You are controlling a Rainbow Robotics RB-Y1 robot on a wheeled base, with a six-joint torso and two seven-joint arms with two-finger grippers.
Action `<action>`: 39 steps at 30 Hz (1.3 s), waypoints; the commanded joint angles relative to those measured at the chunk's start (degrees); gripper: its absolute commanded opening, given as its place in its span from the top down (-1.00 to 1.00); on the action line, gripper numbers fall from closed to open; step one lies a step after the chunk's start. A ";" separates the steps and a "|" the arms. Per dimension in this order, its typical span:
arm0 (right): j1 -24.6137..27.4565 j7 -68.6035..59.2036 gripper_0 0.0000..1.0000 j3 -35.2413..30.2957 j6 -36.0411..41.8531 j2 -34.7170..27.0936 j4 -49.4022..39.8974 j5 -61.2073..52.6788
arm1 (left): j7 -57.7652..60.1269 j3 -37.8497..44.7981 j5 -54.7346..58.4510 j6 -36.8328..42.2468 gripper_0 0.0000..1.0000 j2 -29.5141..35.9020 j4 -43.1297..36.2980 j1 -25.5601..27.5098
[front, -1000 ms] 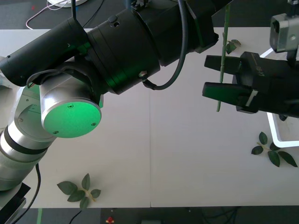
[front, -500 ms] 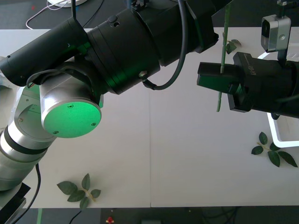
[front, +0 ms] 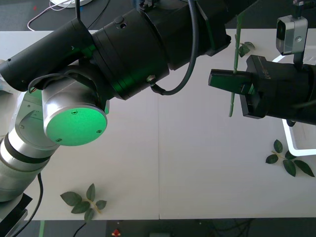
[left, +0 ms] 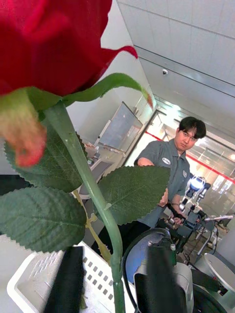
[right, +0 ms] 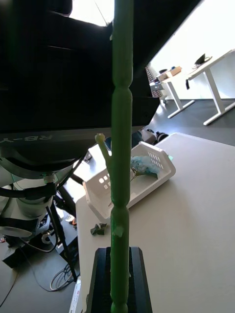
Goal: Place the red flowers into the right box and the blue flowers into the left box. If a person shows an open palm, hand one flower to the person first, then continue sorting.
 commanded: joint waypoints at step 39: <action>20.93 -8.36 1.00 -20.71 -2.23 -8.80 -0.44 -1.67 | -3.82 -0.83 -0.13 -0.96 -1.00 0.25 -2.53 -1.99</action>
